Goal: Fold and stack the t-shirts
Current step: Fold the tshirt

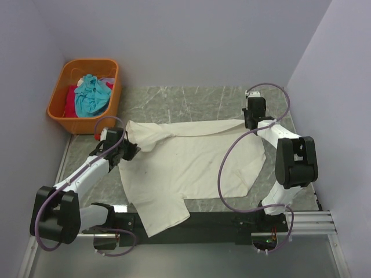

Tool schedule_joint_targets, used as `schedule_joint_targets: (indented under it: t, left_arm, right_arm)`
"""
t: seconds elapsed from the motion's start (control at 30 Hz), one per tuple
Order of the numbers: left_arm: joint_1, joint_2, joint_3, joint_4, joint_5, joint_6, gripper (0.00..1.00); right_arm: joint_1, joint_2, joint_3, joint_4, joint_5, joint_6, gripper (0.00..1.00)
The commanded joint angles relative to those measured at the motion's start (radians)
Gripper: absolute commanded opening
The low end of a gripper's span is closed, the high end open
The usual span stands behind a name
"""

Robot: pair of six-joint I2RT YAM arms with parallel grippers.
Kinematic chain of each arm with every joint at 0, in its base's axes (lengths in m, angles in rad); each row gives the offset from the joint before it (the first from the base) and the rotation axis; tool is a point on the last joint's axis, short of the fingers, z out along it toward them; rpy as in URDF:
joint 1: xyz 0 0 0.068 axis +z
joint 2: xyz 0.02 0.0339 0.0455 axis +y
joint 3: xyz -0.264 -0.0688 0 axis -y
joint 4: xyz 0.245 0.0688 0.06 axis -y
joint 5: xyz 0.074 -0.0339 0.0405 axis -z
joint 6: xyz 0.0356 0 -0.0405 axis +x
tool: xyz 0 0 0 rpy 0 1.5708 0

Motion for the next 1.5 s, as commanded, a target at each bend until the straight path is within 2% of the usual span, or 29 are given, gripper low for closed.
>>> schedule_joint_targets:
  t: [0.0, 0.1, 0.13, 0.17, 0.2, 0.23, 0.3, 0.33, 0.37, 0.43, 0.5, 0.67, 0.8, 0.97, 1.13, 1.47]
  left_arm:
    - [-0.004, -0.027, -0.045, 0.052, 0.008, -0.041, 0.04]
    - [-0.004, -0.035, -0.067, 0.058, 0.013, -0.025, 0.13]
    - [-0.004, -0.046, -0.070, 0.048, 0.008, -0.018, 0.22]
    - [-0.004, -0.053, -0.070, 0.042, 0.002, -0.005, 0.28]
    - [-0.004, -0.062, -0.069, 0.034, -0.010, 0.004, 0.35]
    - [-0.004, -0.084, -0.059, 0.017, -0.021, 0.016, 0.51]
    - [-0.004, -0.099, -0.041, 0.000, -0.050, 0.076, 0.64]
    - [-0.004, -0.104, -0.012, -0.009, -0.069, 0.103, 0.76]
    - [-0.002, -0.105, 0.005, -0.035, -0.090, 0.161, 0.80]
    - [0.006, -0.092, 0.052, -0.037, -0.119, 0.229, 0.89]
    - [0.025, -0.061, 0.088, -0.032, -0.116, 0.315, 0.91]
    - [0.052, 0.138, 0.237, -0.017, -0.106, 0.445, 0.89]
    - [0.055, 0.284, 0.338, 0.006, -0.127, 0.487, 0.85]
    - [0.055, 0.436, 0.461, 0.014, -0.144, 0.525, 0.79]
    - [0.055, 0.534, 0.525, 0.005, -0.170, 0.553, 0.74]
    - [0.056, 0.592, 0.544, 0.006, -0.187, 0.581, 0.68]
  right_arm:
    - [-0.006, -0.021, -0.006, -0.031, 0.001, 0.063, 0.03]
    - [-0.007, -0.011, -0.007, -0.069, 0.001, 0.096, 0.10]
    - [-0.007, -0.019, -0.015, -0.069, 0.004, 0.104, 0.16]
    - [-0.007, -0.028, -0.024, -0.066, 0.010, 0.118, 0.30]
    - [-0.009, -0.039, -0.040, -0.062, 0.010, 0.122, 0.35]
    - [-0.009, -0.057, -0.046, -0.057, 0.008, 0.135, 0.44]
    - [-0.009, -0.080, -0.063, -0.057, -0.002, 0.146, 0.51]
    - [-0.009, -0.109, -0.070, -0.052, -0.011, 0.182, 0.55]
    - [-0.010, -0.128, -0.081, -0.033, -0.018, 0.210, 0.61]
    - [-0.020, -0.163, -0.103, -0.017, -0.054, 0.240, 0.67]
    - [-0.055, -0.169, -0.086, -0.023, -0.100, 0.296, 0.69]
    - [-0.178, -0.107, -0.017, -0.046, -0.332, 0.443, 0.70]
    - [-0.273, -0.030, 0.041, -0.037, -0.456, 0.543, 0.65]
    - [-0.323, 0.105, 0.132, -0.032, -0.562, 0.618, 0.58]
    - [-0.343, 0.209, 0.196, -0.031, -0.590, 0.644, 0.54]
    - [-0.348, 0.321, 0.264, -0.046, -0.634, 0.661, 0.50]
